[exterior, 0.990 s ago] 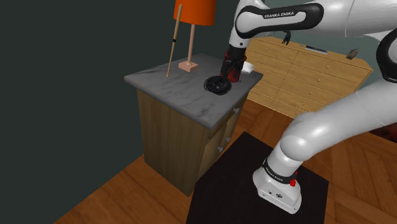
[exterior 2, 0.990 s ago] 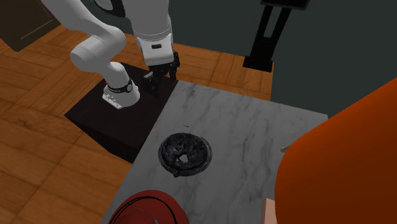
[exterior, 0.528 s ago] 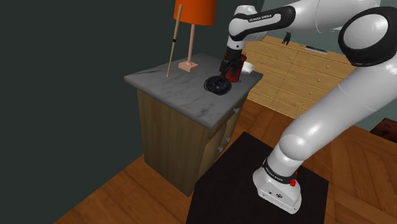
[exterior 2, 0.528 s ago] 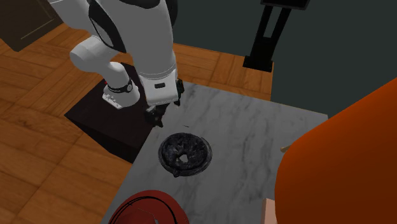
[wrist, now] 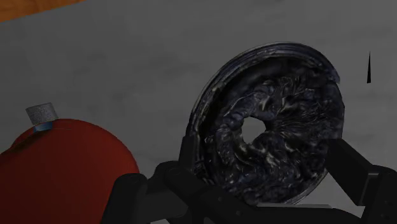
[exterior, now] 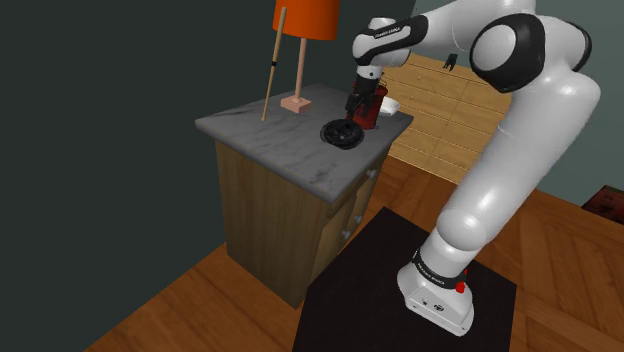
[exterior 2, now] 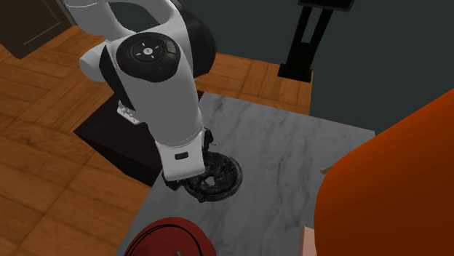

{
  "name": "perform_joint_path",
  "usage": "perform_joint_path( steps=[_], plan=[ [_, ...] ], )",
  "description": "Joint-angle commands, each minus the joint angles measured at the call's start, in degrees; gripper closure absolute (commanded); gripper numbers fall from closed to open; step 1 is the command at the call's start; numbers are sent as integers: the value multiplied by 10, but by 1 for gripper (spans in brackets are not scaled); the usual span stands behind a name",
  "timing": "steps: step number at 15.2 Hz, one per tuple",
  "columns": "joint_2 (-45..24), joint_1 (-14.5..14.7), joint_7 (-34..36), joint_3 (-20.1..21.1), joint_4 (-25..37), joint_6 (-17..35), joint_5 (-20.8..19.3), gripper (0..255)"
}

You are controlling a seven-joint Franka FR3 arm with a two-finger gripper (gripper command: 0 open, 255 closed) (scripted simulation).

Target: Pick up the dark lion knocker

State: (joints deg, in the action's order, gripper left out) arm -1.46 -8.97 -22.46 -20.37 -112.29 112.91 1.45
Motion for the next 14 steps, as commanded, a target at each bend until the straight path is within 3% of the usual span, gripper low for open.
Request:
perform_joint_path(
  steps=[1, 3, 12, 13, 14],
  plan=[
    [-46, -10, -25, -8, 39, 5, 20, 0],
    [-82, -21, -43, -13, 73, 4, 36, 0],
    [-101, -23, -50, -10, 37, 57, 46, 0],
    [-101, -23, -50, -10, 37, 58, 46, 255],
    [-100, -22, -49, -10, 35, 58, 45, 255]
  ],
)
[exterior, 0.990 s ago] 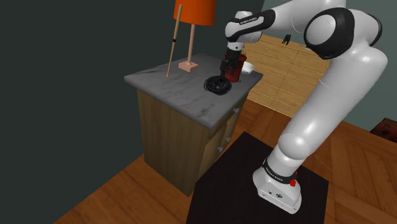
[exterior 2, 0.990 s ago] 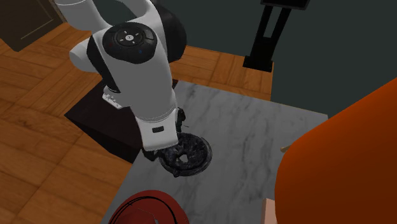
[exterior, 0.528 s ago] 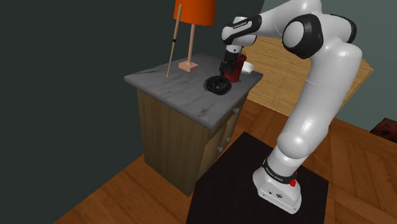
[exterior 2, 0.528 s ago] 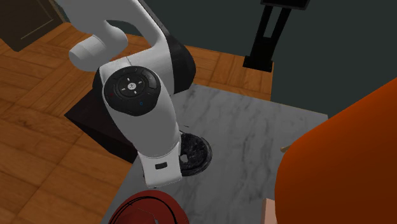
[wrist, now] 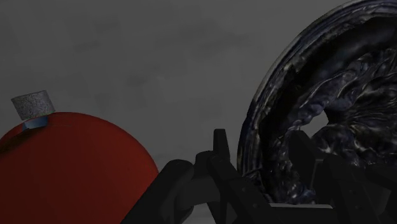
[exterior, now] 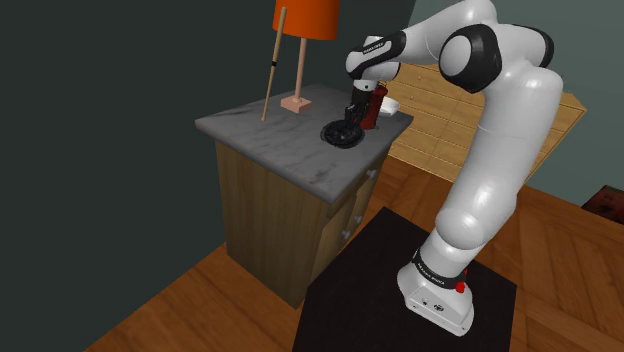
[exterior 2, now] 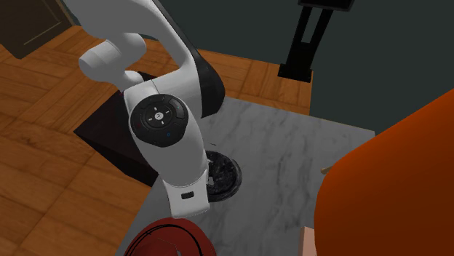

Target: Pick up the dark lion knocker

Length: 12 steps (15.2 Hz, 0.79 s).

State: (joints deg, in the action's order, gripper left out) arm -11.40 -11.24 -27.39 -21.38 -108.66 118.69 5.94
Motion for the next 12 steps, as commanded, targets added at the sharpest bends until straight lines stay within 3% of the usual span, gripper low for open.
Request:
perform_joint_path(
  steps=[1, 8, 12],
  plan=[
    [0, 0, 0, 0, -1, 1, 0, 255],
    [-1, 0, -1, 0, 1, 0, 1, 255],
    [10, 1, 3, -1, 19, -28, -5, 255]
  ],
)
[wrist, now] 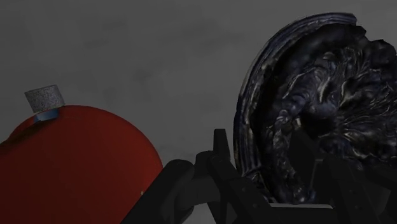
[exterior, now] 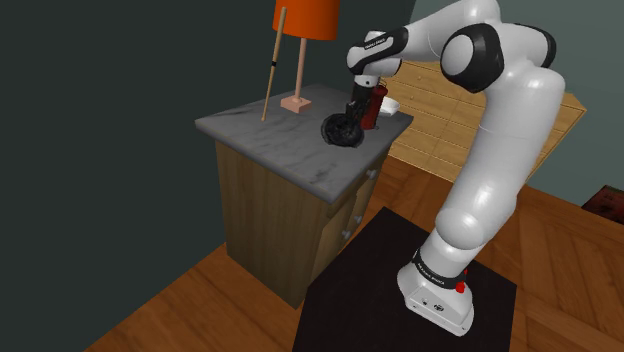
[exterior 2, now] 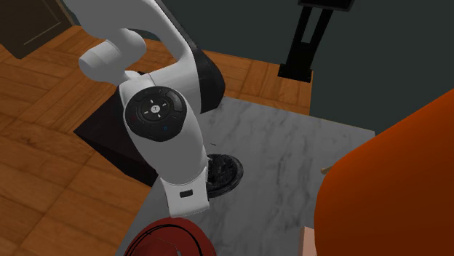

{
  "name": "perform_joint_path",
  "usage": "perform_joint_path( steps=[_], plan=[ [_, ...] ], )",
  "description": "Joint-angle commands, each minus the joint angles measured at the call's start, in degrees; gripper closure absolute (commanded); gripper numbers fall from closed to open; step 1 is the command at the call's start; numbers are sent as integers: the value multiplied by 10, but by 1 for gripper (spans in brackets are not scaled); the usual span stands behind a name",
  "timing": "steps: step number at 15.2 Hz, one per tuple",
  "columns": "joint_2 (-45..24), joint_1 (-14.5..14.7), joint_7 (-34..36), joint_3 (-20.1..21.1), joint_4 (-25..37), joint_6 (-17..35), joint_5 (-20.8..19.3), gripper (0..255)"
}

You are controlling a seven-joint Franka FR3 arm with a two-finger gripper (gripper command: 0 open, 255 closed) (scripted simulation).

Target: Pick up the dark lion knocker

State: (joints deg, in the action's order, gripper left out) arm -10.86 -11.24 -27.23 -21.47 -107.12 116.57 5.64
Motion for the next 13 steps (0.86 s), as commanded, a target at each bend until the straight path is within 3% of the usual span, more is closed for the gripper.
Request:
perform_joint_path(
  steps=[1, 13],
  plan=[
    [7, 1, 3, -1, 8, -14, -3, 255],
    [25, 2, 10, -2, 65, -87, -13, 255]
  ],
)
